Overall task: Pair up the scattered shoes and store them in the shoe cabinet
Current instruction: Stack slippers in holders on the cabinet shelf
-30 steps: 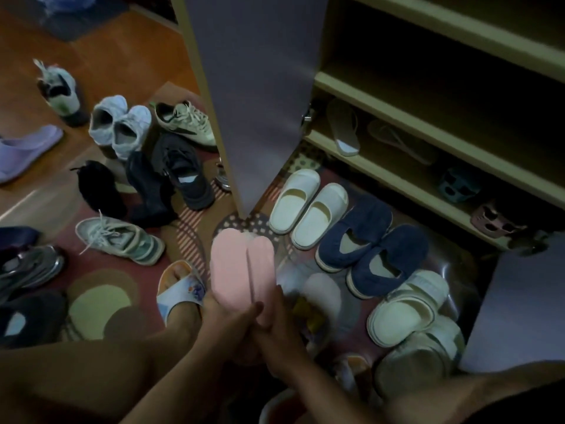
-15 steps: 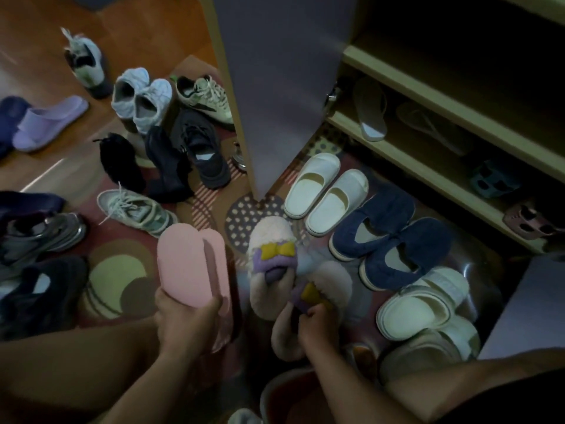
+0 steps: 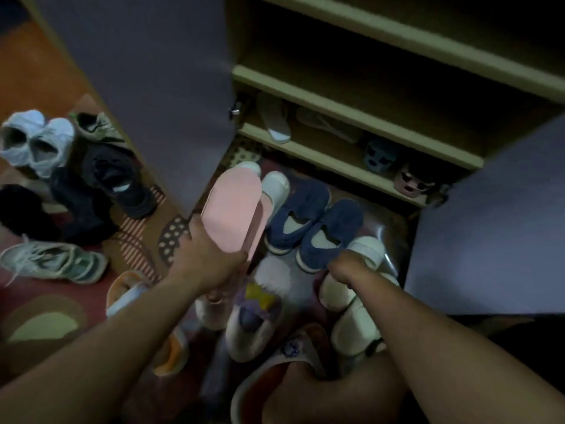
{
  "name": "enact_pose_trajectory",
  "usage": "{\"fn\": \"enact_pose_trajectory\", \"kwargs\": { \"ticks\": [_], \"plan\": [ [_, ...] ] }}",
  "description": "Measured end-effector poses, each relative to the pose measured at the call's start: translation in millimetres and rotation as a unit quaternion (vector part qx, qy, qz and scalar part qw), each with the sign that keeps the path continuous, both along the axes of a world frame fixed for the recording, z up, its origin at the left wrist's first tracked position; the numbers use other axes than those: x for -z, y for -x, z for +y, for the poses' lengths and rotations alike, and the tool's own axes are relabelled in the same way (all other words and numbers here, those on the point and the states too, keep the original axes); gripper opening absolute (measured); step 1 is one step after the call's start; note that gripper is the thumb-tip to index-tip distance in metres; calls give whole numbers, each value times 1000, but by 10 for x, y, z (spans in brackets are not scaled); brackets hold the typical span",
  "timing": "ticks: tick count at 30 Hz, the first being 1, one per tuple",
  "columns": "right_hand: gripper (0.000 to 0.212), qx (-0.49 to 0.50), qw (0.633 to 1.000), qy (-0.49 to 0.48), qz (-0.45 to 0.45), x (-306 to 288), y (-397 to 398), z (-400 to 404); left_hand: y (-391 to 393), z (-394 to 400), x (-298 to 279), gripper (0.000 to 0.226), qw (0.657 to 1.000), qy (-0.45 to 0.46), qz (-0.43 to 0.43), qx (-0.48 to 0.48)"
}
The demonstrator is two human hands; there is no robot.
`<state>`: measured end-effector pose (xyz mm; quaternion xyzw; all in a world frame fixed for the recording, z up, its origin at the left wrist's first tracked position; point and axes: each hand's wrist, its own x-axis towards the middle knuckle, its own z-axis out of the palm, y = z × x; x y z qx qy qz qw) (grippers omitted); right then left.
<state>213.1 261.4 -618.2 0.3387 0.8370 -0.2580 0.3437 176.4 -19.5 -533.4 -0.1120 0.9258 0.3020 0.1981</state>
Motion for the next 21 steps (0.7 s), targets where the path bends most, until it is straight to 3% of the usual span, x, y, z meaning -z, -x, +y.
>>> {"fn": "enact_pose_trajectory", "kwargs": {
  "ticks": [5,10,13,17,21],
  "plan": [
    [50,12,997,-49,-63,235,-406,482,176,97,-194,119,992,38,17,119],
    [51,-2,998,-49,-40,558,-309,649,-106,39,151,122,997,-54,16,54],
    [49,-21,998,-35,-43,742,-264,807,-205,-177,342,115,998,-61,21,19],
    [60,-36,993,-77,-79,850,-301,879,-184,-344,459,99,992,-116,-36,-41],
    [60,48,982,-177,41,506,-338,762,-148,-247,347,98,976,-188,-84,-67]
  ]
}}
